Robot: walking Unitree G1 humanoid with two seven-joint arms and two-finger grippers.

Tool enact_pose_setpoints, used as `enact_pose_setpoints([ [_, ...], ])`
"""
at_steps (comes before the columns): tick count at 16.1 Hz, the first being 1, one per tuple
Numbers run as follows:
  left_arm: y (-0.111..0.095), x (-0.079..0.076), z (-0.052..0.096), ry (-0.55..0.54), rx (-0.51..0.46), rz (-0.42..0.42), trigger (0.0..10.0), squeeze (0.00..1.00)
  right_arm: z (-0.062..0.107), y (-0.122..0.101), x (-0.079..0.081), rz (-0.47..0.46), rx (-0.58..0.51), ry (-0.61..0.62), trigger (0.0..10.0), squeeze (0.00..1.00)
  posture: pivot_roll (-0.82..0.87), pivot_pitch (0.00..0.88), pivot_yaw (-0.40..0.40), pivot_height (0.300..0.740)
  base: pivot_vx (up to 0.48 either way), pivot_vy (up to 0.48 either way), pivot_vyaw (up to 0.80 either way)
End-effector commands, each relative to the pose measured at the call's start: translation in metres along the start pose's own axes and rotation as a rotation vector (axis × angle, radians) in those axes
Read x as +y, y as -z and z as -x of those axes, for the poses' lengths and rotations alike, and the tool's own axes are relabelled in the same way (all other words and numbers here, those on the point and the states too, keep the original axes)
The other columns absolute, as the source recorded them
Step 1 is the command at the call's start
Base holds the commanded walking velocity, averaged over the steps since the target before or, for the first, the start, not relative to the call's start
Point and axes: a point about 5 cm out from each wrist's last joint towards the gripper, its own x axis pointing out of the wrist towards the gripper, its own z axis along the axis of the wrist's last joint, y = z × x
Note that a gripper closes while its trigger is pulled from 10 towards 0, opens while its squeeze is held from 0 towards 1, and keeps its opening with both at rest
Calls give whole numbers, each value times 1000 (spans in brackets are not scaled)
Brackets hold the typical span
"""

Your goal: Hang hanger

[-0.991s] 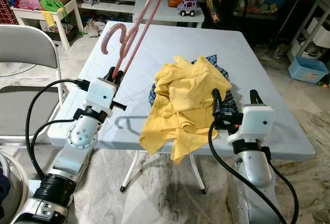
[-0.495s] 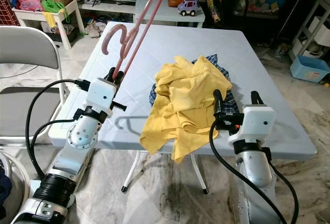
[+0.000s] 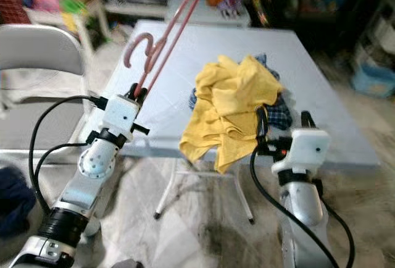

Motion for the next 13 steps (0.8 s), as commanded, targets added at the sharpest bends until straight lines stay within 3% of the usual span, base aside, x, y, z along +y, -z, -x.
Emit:
enact_pose_setpoints([
  [1,-4,-6,-3,31,-15,6,10000,0,1,1,-6,12,3,27,10000,0,82,0,-43,740,-296,0,0],
  [5,-4,-11,-6,47,-18,12,10000,0,3,0,-9,16,-1,42,10000,0,72,0,-39,740,-286,0,0],
  [9,-1,-21,-7,68,-7,26,10000,0,6,1,-12,23,5,55,10000,0,52,0,-40,740,0,0,0],
  [13,21,-35,-2,120,112,56,10000,0,10,3,-17,33,22,76,10000,0,36,0,-45,740,0,0,0],
])
